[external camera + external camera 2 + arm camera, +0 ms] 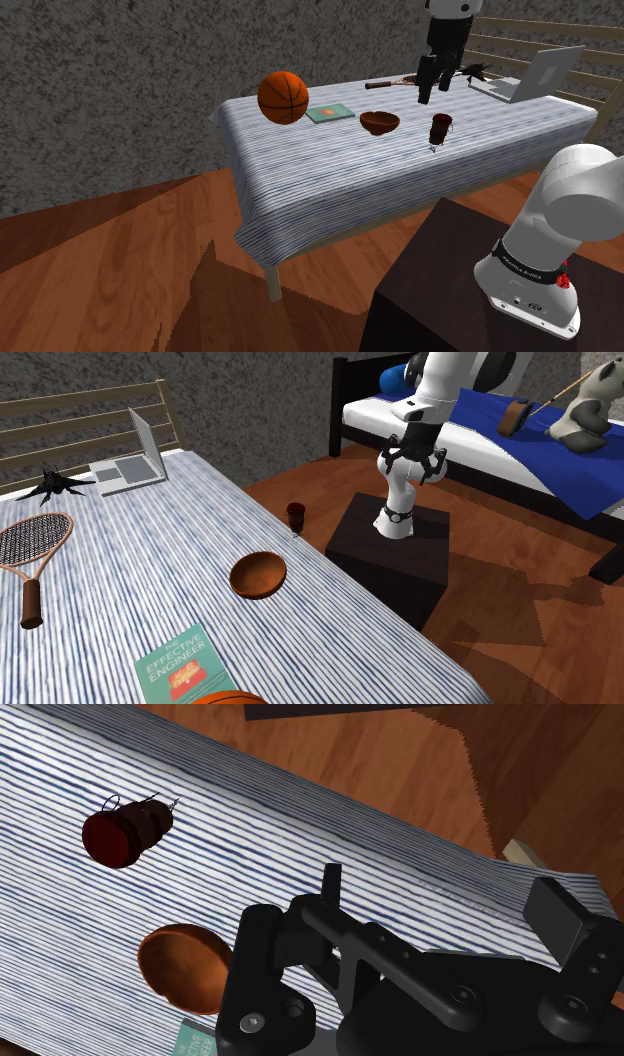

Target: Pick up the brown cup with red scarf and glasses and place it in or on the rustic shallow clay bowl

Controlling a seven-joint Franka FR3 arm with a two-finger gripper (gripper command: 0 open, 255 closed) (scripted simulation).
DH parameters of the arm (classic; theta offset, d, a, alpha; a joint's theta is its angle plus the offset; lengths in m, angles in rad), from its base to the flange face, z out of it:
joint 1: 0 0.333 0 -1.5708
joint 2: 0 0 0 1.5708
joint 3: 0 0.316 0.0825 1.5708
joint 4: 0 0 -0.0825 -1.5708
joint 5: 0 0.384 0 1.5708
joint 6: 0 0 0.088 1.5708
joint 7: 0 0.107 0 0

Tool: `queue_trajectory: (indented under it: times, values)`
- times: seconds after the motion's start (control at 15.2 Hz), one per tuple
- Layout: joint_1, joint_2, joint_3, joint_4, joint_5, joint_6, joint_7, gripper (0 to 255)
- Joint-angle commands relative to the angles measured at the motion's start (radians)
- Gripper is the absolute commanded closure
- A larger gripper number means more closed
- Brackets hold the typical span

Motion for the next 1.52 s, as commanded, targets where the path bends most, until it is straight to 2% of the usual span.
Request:
queue_trajectory:
  times: [0.0,0.73,1.45]
  values:
    - [0.000,0.000,0.000,0.000,0.000,0.000,0.000,0]
    - [-0.105,0.020,-0.206,-0.165,-0.156,0.256,-0.160,0]
    - [-0.191,0.207,-0.439,-0.185,-0.265,0.553,-0.321,0]
